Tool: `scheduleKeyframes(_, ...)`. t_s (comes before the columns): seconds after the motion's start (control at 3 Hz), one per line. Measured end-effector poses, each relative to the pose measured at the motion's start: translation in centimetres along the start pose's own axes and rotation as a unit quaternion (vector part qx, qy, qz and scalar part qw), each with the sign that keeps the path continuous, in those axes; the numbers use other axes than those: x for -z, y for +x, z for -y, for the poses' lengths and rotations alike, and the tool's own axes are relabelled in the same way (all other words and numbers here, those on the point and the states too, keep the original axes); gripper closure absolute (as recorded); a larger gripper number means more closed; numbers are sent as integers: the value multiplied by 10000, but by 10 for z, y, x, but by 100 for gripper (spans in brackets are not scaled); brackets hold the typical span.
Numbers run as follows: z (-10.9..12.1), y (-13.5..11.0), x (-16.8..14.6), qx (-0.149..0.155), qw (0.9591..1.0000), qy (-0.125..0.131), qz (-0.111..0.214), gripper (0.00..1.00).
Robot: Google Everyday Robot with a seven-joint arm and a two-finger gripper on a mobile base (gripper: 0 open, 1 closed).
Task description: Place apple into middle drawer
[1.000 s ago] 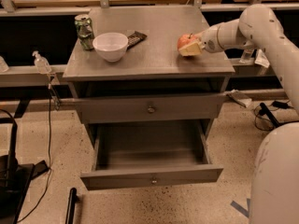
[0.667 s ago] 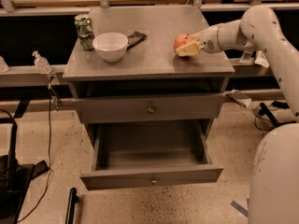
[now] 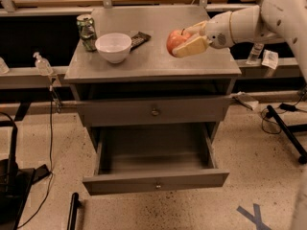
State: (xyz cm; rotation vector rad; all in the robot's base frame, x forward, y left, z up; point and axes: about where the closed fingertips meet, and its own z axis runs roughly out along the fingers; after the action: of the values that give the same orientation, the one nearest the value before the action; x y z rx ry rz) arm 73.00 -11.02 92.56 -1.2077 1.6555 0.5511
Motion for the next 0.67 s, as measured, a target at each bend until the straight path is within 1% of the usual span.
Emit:
scheduleKeyframes(0.33, -48, -13, 25, 297, 9988, -266, -293, 100)
scheduleKeyframes(0.67, -51, -13, 20, 289, 9986, -329, -283, 100)
